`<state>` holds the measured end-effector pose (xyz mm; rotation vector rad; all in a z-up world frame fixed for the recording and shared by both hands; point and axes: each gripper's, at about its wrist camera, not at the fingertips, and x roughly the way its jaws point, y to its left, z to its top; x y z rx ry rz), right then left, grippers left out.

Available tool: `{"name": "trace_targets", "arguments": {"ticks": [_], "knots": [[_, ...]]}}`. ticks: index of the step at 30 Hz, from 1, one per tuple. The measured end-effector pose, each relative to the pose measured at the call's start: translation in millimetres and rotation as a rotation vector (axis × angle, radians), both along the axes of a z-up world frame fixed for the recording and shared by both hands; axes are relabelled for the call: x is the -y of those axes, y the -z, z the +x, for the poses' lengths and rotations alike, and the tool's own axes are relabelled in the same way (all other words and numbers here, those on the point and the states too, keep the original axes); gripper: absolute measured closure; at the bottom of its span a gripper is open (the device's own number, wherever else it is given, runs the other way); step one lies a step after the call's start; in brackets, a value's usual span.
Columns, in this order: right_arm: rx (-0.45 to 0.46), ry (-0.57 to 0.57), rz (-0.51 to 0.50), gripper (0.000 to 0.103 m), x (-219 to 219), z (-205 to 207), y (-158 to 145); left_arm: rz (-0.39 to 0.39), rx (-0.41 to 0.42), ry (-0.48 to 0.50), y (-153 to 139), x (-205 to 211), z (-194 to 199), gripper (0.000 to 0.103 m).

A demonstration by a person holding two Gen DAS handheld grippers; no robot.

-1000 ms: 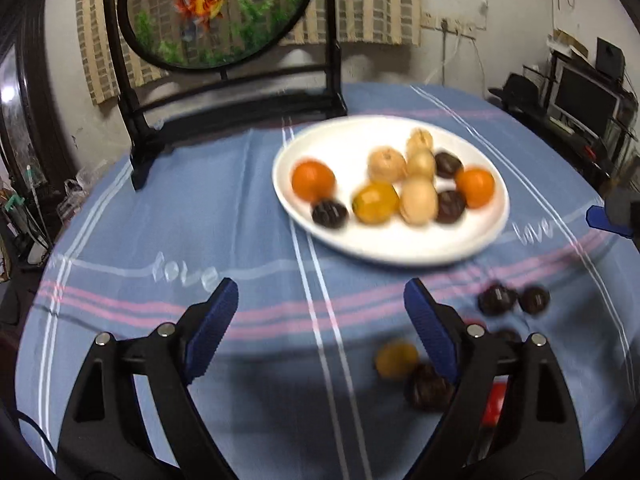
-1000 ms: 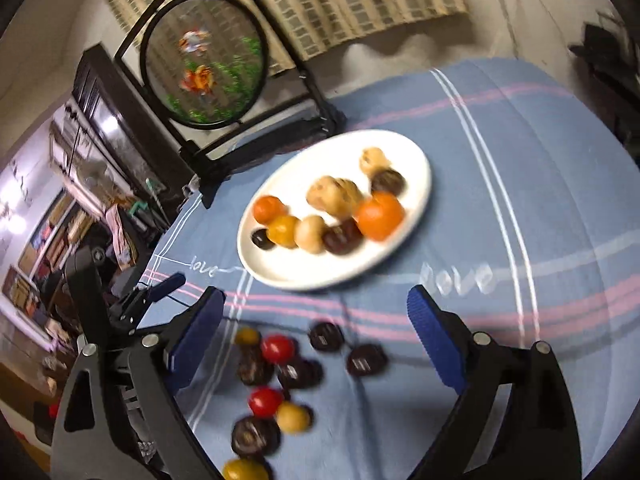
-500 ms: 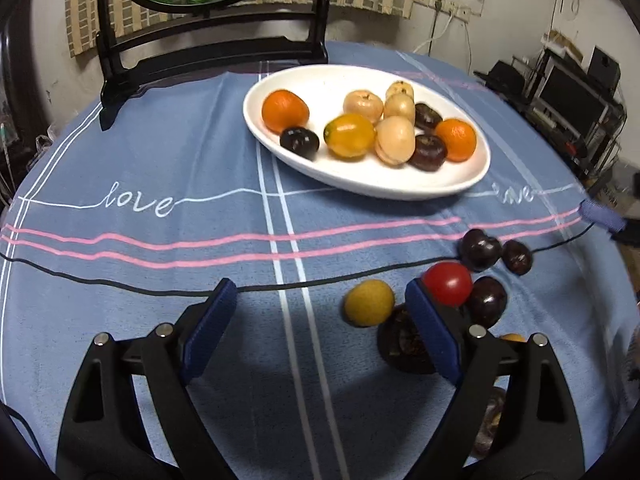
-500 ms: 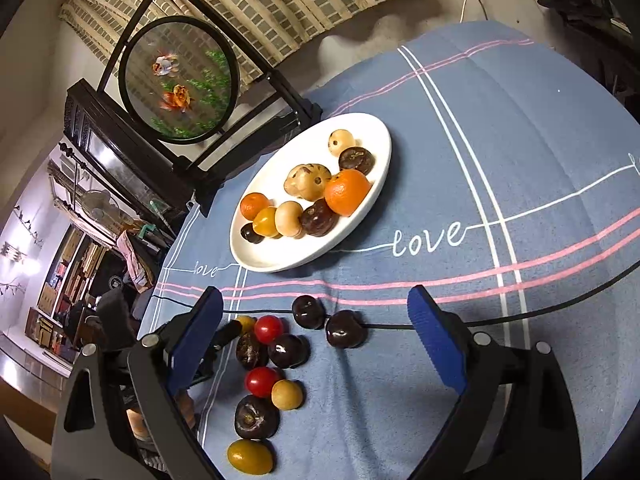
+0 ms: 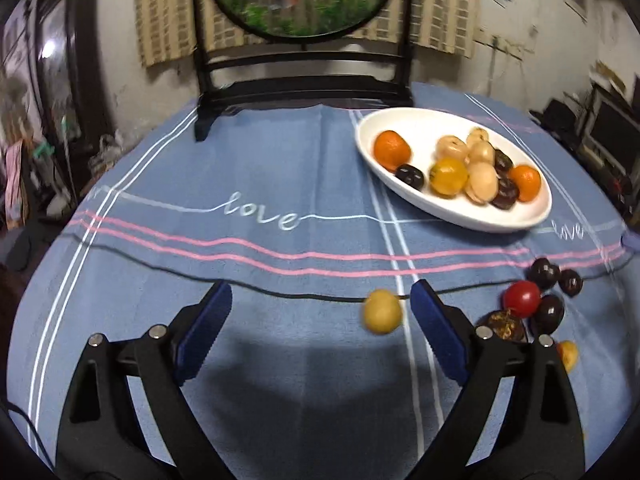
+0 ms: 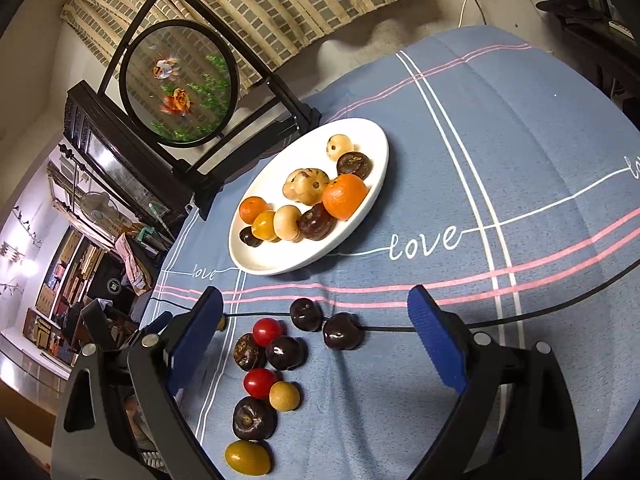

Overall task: Organize fruits
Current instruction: 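Grasp a small yellow round fruit from the table with the left tool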

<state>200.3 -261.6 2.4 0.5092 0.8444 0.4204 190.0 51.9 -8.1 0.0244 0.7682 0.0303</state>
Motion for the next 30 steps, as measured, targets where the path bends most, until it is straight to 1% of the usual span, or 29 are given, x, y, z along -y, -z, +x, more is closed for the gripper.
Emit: {"name": "trace_targets", "arguments": {"ticks": [2, 3, 4, 5, 7, 9, 11, 13, 14, 16, 19, 20, 21, 23, 26, 30], "knots": [[-0.001, 0.002, -0.004, 0.009, -0.5, 0.6, 0.9, 0.069, -0.003, 0.022, 7.4, 12.0, 2.2, 0.012], [-0.003, 0.002, -0.004, 0.009, -0.5, 0.5, 1.5, 0.096, -0.011, 0.024, 10.2, 15.6, 3.3, 0.015], [-0.004, 0.002, -0.003, 0.009, -0.4, 0.8, 2.1, 0.105, -0.026, 0.034, 13.4, 17.4, 4.1, 0.017], [-0.005, 0.002, -0.002, 0.009, -0.2, 0.7, 2.4, 0.085, -0.028, 0.049, 12.9, 16.3, 3.3, 0.021], [-0.006, 0.001, -0.004, 0.009, -0.2, 0.8, 2.5, 0.060, -0.017, 0.062, 9.3, 14.8, 0.1, 0.021], [-0.007, 0.003, -0.005, 0.009, 0.6, 1.1, 3.2, 0.066, -0.015, 0.082, 9.9, 18.7, -4.0, 0.021], [-0.010, 0.000, -0.004, 0.009, 0.1, 0.9, 3.9, 0.089, -0.029, 0.111, 14.3, 25.9, -6.7, 0.021], [-0.010, -0.003, -0.005, 0.009, -0.9, 0.2, 4.0, 0.105, -0.022, 0.131, 13.9, 30.9, -8.0, 0.021], [-0.007, -0.007, -0.010, 0.009, -2.2, -0.3, 3.8, 0.100, -0.021, 0.132, 13.4, 30.4, -7.9, 0.021], [0.001, -0.011, -0.018, 0.009, -4.8, -1.2, 2.9, 0.080, -0.033, 0.126, 15.0, 27.2, -6.2, 0.027], [0.004, -0.018, -0.026, 0.009, -7.7, -1.9, 3.0, 0.019, -0.069, 0.108, 18.8, 18.0, 2.4, 0.044], [0.005, -0.019, -0.030, 0.009, -8.8, -2.1, 2.9, -0.004, -0.082, 0.101, 20.4, 14.8, 5.2, 0.056], [0.007, -0.019, -0.034, 0.009, -9.5, -2.4, 3.1, -0.031, -0.096, 0.096, 22.0, 11.1, 8.2, 0.063], [0.008, -0.024, -0.043, 0.009, -11.8, -2.8, 3.1, -0.061, -0.108, 0.093, 24.3, 8.2, 10.9, 0.064], [0.007, -0.030, -0.051, 0.009, -14.2, -2.9, 3.7, -0.063, -0.103, 0.104, 23.9, 11.7, 11.9, 0.064], [0.008, -0.037, -0.068, 0.009, -17.6, -3.3, 5.5, -0.030, -0.106, 0.132, 25.3, 20.6, 12.9, 0.064]]}}
